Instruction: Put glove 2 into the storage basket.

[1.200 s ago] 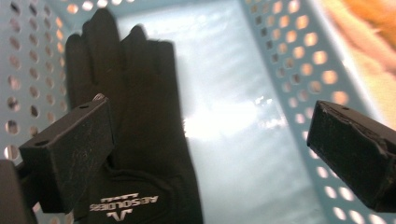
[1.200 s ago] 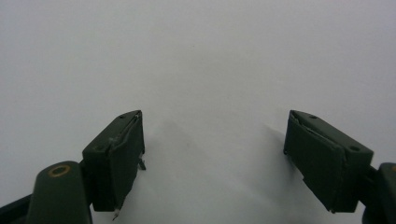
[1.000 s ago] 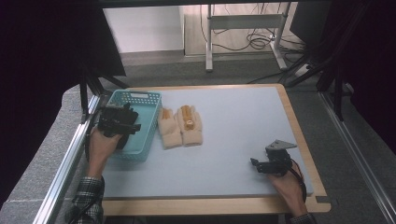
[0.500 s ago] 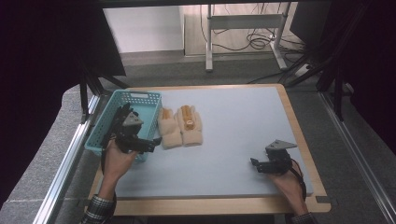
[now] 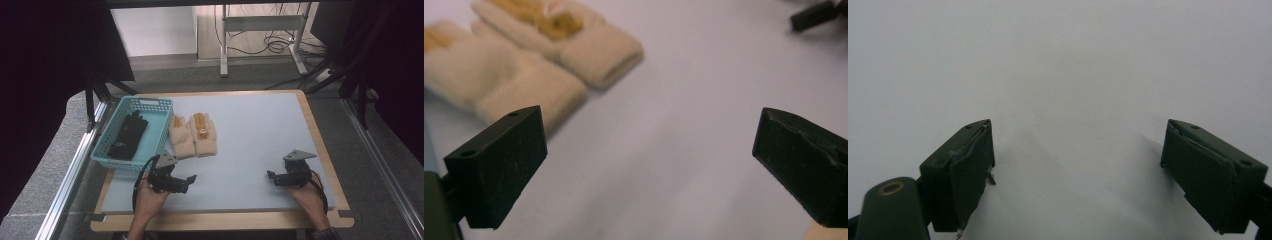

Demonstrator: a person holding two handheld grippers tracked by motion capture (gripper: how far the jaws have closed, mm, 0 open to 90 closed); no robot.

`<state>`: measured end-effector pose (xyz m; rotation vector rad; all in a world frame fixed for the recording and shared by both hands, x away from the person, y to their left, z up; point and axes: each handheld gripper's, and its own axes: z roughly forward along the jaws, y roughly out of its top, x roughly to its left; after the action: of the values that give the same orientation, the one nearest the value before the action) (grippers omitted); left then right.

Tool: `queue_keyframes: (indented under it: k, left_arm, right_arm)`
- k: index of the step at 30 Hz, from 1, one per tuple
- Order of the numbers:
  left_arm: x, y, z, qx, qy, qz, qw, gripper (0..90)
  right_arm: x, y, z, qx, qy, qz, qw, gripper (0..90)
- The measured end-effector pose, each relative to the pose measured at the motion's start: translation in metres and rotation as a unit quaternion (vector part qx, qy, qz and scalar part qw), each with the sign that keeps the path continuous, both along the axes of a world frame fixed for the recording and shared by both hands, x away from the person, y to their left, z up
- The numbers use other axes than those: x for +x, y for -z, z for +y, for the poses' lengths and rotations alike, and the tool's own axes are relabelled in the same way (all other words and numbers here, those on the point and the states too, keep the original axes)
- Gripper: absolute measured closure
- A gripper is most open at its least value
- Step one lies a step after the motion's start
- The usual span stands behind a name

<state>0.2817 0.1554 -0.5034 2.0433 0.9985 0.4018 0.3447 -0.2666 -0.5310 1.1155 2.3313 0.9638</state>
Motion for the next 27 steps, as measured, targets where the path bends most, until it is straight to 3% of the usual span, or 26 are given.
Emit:
queue_keyframes:
  k: [7, 10, 14, 17, 21, 24, 27]
  left_arm:
    - [-0.01, 0.03, 0.003, 0.033, -0.028, 0.016, 0.999, 1.4]
    - [-0.015, 0.034, 0.006, 0.031, -0.035, 0.019, 0.9987, 1.5]
    - [-0.021, 0.036, 0.012, 0.046, -0.048, 0.016, 0.9977, 1.5]
    - [-0.025, 0.038, 0.017, 0.046, -0.055, 0.018, 0.9973, 1.7]
    - [-0.026, 0.047, 0.022, 0.054, -0.06, 0.027, 0.9963, 1.8]
    - [-0.025, 0.052, 0.028, 0.031, -0.056, 0.036, 0.9973, 1.5]
    - [-0.026, 0.053, 0.028, 0.032, -0.051, 0.034, 0.9976, 0.6]
  right_arm:
    - [0.0, 0.0, 0.001, 0.0, 0.001, 0.0, 1.0, 12.8]
    - [-0.001, 0.0, 0.001, 0.0, 0.001, -0.002, 1.0, 13.1]
    - [-0.002, -0.001, 0.001, 0.003, 0.002, -0.003, 1.0, 16.4]
    - [-0.002, -0.002, 0.001, 0.019, -0.001, 0.001, 0.9998, 21.1]
    - [-0.003, -0.007, 0.009, 0.023, -0.02, 0.0, 0.9995, 23.9]
    - [0.001, -0.012, 0.022, 0.03, -0.034, 0.001, 0.999, 24.0]
    - [0.007, -0.018, 0.035, 0.034, -0.046, -0.001, 0.9984, 23.4]
